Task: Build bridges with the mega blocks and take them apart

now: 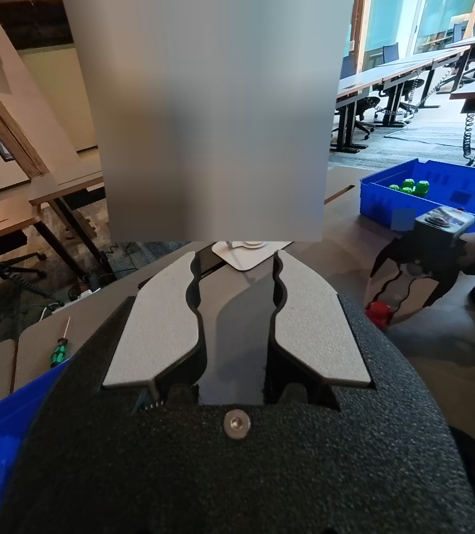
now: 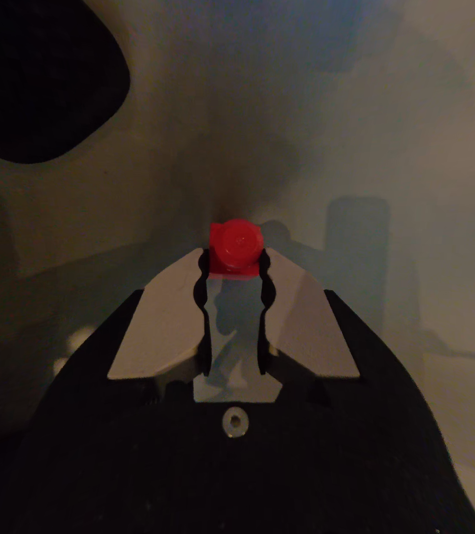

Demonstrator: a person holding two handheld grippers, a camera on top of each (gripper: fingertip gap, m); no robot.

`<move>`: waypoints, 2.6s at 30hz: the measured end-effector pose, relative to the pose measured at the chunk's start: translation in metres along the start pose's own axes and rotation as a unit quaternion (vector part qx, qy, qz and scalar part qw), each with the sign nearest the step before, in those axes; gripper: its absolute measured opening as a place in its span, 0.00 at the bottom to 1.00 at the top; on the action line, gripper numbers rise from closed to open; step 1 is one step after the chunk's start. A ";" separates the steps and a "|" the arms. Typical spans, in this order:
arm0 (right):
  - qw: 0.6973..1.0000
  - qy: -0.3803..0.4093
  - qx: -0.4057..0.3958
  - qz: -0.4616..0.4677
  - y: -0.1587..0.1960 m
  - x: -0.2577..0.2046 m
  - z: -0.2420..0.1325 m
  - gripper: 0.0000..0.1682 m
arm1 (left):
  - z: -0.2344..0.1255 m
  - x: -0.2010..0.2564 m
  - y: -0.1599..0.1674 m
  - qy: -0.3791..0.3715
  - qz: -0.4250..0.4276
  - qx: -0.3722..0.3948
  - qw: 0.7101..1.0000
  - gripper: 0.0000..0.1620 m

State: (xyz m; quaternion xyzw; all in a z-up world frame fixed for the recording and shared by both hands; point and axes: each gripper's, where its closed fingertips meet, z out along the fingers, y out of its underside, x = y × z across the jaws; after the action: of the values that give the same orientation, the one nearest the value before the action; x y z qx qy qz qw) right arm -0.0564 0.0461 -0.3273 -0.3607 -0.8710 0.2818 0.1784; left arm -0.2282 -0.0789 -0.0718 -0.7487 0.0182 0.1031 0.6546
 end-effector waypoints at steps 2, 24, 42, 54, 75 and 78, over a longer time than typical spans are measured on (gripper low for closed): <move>1.000 -0.002 0.001 0.003 0.000 0.001 0.000 0.20 | -0.003 -0.003 0.000 -0.004 -0.002 0.003 1.000 0.30; 0.997 0.051 0.059 0.019 -0.015 0.014 -0.040 0.33 | -0.092 -0.152 0.190 -0.325 -0.136 -0.288 0.890 0.34; 0.997 0.060 0.050 0.010 -0.013 0.013 -0.042 0.32 | -0.045 -0.175 0.268 -0.349 -0.186 -0.358 0.846 0.37; 0.997 0.057 0.047 0.005 -0.013 0.011 -0.041 0.32 | -0.043 -0.186 0.265 -0.364 -0.171 -0.315 0.860 0.24; 0.956 0.091 0.277 -0.011 -0.131 0.031 -0.168 0.31 | 0.080 0.076 -0.024 0.222 -0.046 0.099 0.969 0.24; 0.948 0.091 0.305 0.006 -0.130 0.034 -0.185 0.33 | 0.089 0.125 -0.034 0.306 -0.036 0.108 0.945 0.24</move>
State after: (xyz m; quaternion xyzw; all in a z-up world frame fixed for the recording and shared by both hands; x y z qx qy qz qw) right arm -0.0532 0.0623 -0.0993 -0.3189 -0.7214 0.5008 0.3564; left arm -0.1121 0.0267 -0.0712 -0.6690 0.2013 -0.1573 0.6980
